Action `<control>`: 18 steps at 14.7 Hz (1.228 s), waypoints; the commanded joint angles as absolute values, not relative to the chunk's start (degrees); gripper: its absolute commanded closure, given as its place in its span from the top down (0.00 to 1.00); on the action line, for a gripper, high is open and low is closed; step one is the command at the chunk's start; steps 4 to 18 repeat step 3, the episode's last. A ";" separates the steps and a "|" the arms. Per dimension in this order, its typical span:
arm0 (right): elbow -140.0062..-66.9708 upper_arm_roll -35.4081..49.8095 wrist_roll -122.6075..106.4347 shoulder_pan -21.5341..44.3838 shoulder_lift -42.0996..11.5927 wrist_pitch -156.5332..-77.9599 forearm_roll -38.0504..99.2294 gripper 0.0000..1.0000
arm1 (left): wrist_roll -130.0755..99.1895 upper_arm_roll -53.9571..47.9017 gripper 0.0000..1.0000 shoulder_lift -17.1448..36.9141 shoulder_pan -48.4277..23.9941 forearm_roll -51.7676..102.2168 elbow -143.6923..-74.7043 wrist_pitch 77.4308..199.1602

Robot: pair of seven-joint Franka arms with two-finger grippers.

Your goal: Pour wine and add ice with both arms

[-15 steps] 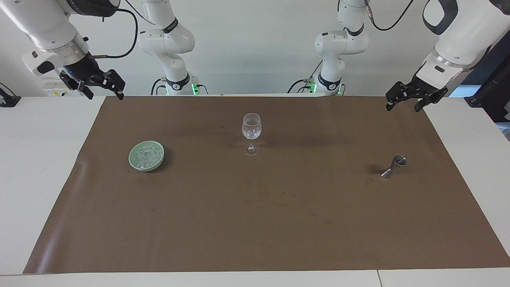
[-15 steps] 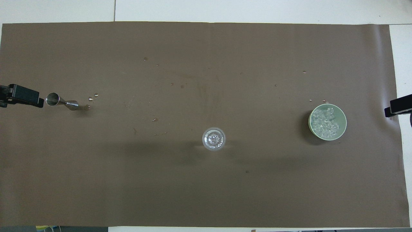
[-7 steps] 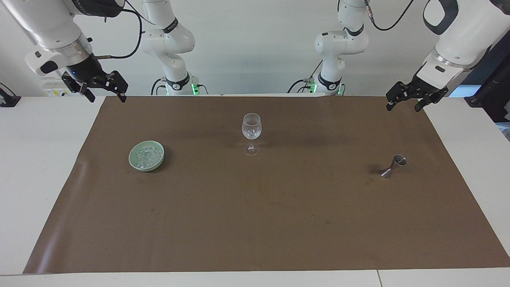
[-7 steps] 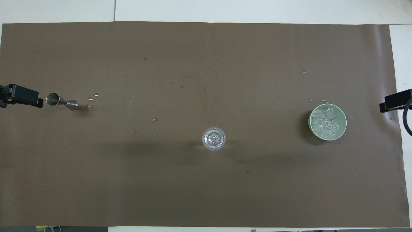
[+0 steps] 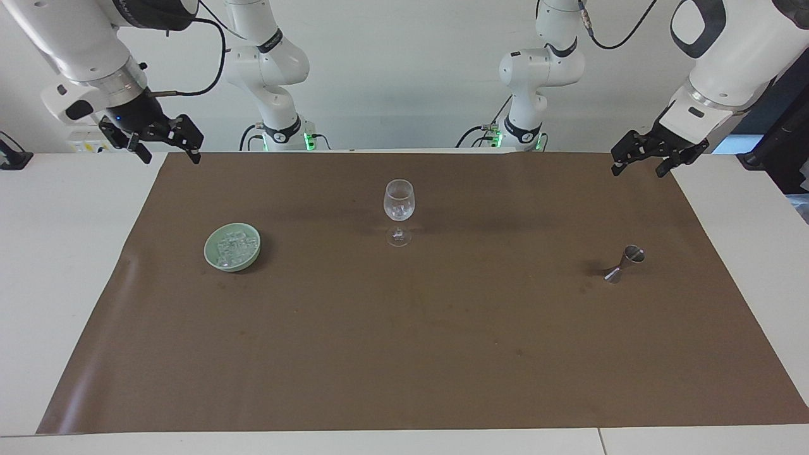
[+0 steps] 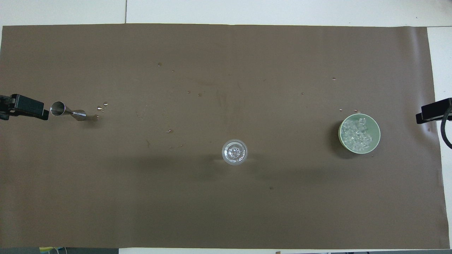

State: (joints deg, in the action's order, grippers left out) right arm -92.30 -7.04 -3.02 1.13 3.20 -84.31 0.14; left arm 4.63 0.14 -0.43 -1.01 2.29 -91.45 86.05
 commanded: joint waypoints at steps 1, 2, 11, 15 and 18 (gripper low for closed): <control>-93.08 -5.98 -4.39 -0.09 3.60 -84.64 -0.26 1.00 | 6.32 0.88 1.00 -1.58 -1.50 1.58 -92.64 86.48; -93.08 -5.98 -4.48 -0.09 3.60 -84.64 -0.26 1.00 | 6.94 0.97 1.00 -1.58 -1.41 1.58 -92.72 86.83; -93.08 -5.98 -4.48 -0.09 3.60 -84.64 -0.26 1.00 | 7.12 0.97 1.00 -1.58 -1.41 1.58 -92.64 86.92; -93.08 -5.98 -4.48 -0.09 3.60 -84.64 -0.26 1.00 | 7.12 0.97 1.00 -1.58 -1.41 1.58 -92.64 86.92; -93.08 -5.98 -4.48 -0.09 3.60 -84.64 -0.26 1.00 | 7.12 0.97 1.00 -1.58 -1.41 1.58 -92.64 86.92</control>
